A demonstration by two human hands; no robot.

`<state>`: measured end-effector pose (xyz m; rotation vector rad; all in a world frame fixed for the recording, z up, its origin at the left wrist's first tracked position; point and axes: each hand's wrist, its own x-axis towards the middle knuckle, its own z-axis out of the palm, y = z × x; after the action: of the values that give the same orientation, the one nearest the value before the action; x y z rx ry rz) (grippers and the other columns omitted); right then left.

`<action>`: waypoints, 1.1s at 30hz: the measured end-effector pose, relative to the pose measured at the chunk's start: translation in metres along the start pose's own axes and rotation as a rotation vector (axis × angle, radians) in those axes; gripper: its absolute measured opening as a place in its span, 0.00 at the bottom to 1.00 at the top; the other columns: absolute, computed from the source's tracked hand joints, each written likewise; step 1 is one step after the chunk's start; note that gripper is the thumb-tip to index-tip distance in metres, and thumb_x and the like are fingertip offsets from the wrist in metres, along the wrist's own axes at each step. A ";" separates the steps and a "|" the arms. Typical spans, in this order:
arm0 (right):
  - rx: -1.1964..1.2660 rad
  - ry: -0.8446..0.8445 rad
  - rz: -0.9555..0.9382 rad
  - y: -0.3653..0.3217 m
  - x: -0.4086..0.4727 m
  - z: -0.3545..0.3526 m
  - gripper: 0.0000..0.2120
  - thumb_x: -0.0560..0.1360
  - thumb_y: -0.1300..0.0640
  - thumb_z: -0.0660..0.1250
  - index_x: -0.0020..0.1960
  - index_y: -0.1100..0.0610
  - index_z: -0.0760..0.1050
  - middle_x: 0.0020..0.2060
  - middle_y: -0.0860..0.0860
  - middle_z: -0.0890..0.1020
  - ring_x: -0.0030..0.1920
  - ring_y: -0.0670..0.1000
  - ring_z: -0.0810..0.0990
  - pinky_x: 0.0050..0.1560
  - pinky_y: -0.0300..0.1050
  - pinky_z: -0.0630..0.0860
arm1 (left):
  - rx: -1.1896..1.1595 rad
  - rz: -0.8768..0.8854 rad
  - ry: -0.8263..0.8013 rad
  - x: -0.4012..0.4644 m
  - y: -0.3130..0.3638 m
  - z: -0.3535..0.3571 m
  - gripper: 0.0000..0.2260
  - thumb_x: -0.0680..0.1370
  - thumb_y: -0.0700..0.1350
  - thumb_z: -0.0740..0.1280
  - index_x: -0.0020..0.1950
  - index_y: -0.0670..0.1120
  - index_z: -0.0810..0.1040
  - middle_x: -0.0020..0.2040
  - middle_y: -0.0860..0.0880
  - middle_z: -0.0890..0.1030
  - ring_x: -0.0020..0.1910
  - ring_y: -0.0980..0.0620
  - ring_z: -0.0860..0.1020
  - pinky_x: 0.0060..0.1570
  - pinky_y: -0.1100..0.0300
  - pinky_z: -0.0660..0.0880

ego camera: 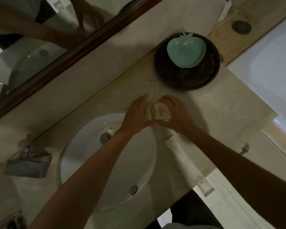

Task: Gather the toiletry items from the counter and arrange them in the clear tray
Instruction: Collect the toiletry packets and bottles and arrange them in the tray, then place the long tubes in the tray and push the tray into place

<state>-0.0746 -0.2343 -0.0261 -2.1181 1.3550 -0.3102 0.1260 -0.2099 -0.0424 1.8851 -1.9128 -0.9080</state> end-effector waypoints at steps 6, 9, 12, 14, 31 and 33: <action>-0.081 0.046 0.297 -0.010 -0.147 0.024 0.34 0.63 0.40 0.78 0.63 0.55 0.73 0.56 0.51 0.73 0.55 0.55 0.72 0.55 0.51 0.72 | 0.383 0.208 -0.273 0.027 0.043 0.008 0.45 0.70 0.50 0.77 0.79 0.47 0.53 0.71 0.43 0.67 0.68 0.44 0.67 0.62 0.53 0.67; -0.176 0.016 0.268 0.002 -0.180 0.044 0.21 0.68 0.45 0.76 0.52 0.56 0.76 0.49 0.52 0.73 0.48 0.56 0.73 0.46 0.50 0.73 | 0.528 0.242 -0.346 0.030 0.047 0.010 0.36 0.70 0.50 0.75 0.72 0.43 0.63 0.67 0.42 0.67 0.63 0.42 0.68 0.57 0.52 0.69; -0.221 0.057 0.131 0.005 -0.175 0.052 0.14 0.71 0.49 0.74 0.49 0.57 0.77 0.46 0.53 0.76 0.45 0.56 0.74 0.44 0.51 0.74 | 0.651 0.258 -0.385 0.022 0.047 0.014 0.34 0.69 0.53 0.75 0.68 0.41 0.64 0.65 0.41 0.66 0.61 0.42 0.68 0.57 0.50 0.68; -0.269 0.042 0.043 0.002 -0.168 0.056 0.12 0.73 0.50 0.70 0.52 0.57 0.76 0.46 0.54 0.77 0.44 0.57 0.76 0.42 0.52 0.75 | 0.727 0.295 -0.345 0.015 0.046 0.018 0.34 0.70 0.54 0.73 0.68 0.40 0.63 0.64 0.40 0.68 0.60 0.41 0.69 0.59 0.48 0.66; -0.311 -0.278 -0.275 -0.251 -0.187 0.190 0.14 0.72 0.49 0.62 0.55 0.53 0.76 0.46 0.51 0.78 0.40 0.58 0.80 0.34 0.48 0.75 | 0.378 -0.187 -0.178 -0.402 -0.180 -0.117 0.37 0.69 0.53 0.75 0.72 0.41 0.63 0.66 0.42 0.70 0.58 0.42 0.73 0.53 0.49 0.70; -0.324 -0.281 -0.308 -0.298 -0.188 0.216 0.14 0.72 0.51 0.64 0.56 0.54 0.76 0.47 0.52 0.78 0.39 0.59 0.80 0.34 0.50 0.76 | 0.347 -0.288 -0.168 -0.459 -0.212 -0.128 0.38 0.70 0.53 0.75 0.73 0.42 0.61 0.67 0.42 0.69 0.60 0.42 0.74 0.53 0.50 0.71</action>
<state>0.1681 0.0987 0.0031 -2.5294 0.9662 0.0947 0.4118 0.2221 0.0194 2.4043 -2.0357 -0.8828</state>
